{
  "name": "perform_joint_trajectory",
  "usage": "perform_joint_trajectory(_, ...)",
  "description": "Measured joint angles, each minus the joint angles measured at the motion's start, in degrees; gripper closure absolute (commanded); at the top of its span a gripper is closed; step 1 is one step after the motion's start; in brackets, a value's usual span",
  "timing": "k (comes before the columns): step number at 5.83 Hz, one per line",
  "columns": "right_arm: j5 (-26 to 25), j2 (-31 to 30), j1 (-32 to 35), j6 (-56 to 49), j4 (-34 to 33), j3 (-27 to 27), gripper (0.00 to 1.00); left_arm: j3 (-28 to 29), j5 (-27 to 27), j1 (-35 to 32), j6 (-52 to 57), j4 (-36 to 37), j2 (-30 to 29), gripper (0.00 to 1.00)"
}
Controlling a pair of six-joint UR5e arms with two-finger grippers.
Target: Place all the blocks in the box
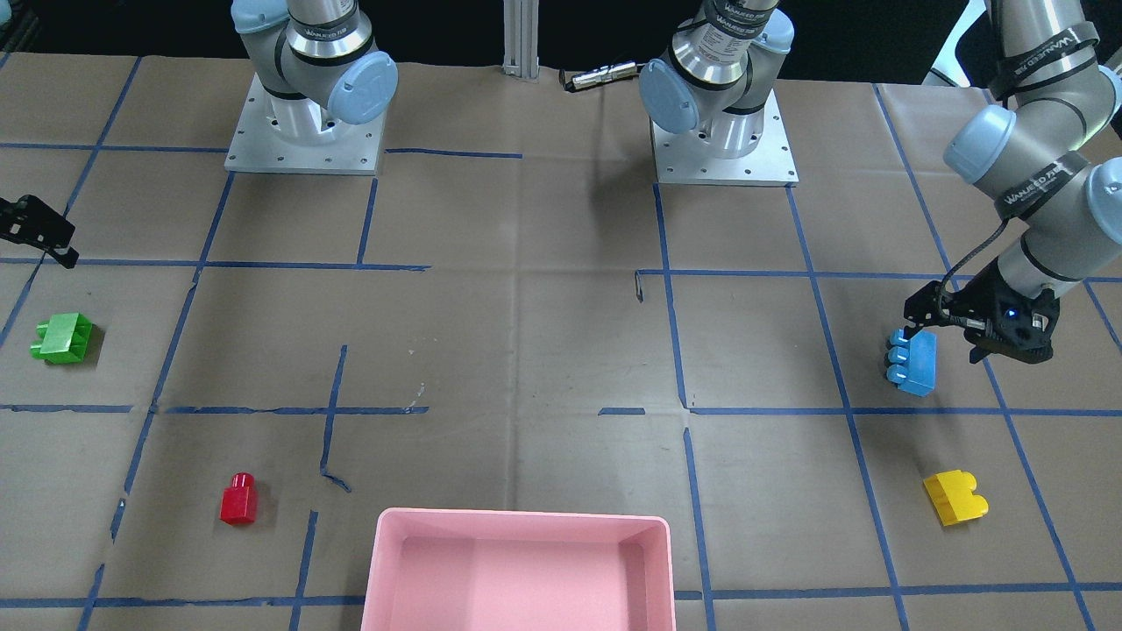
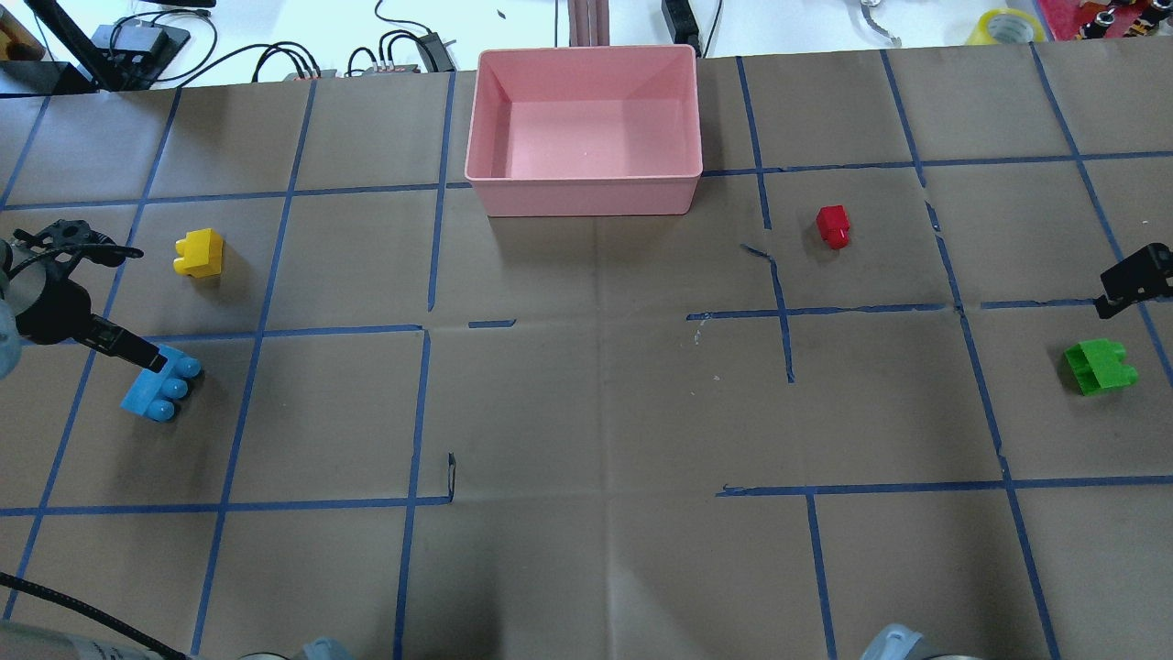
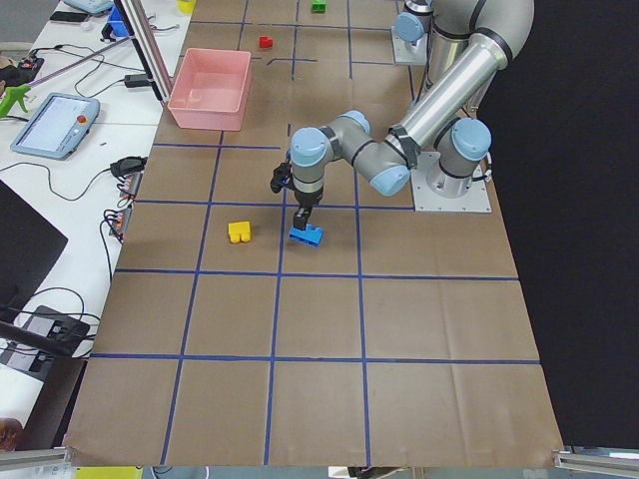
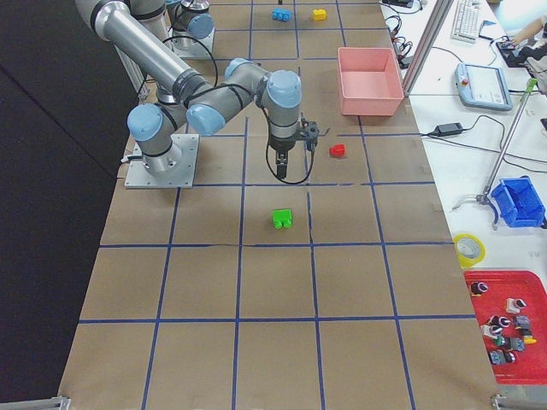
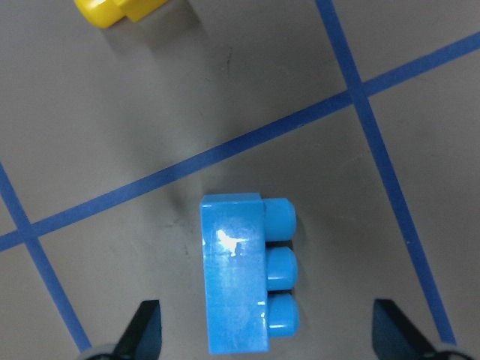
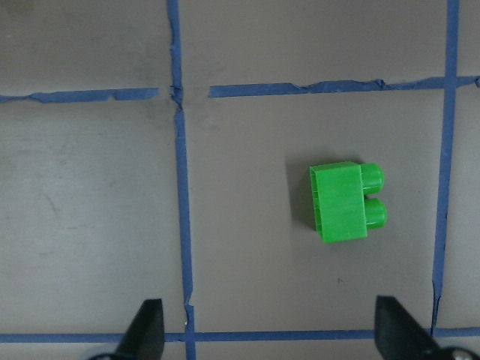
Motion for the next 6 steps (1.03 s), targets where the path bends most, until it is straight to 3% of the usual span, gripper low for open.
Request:
perform_joint_trajectory(2, 0.1, 6.5, -3.0, -0.5, -11.1, 0.6, 0.0, -0.2, -0.2, -0.3, -0.1, 3.9, -3.9, 0.0)
perform_joint_trajectory(4, 0.2, 12.5, -3.4, -0.4, -17.0, 1.1, 0.0, -1.5, -0.2, -0.2, 0.3, 4.9, -4.3, 0.0)
perform_joint_trajectory(6, 0.3, 14.6, -3.4, -0.4, -25.2, 4.2, 0.01, -2.2, 0.0, 0.2, 1.7, 4.9, -4.3, 0.0)
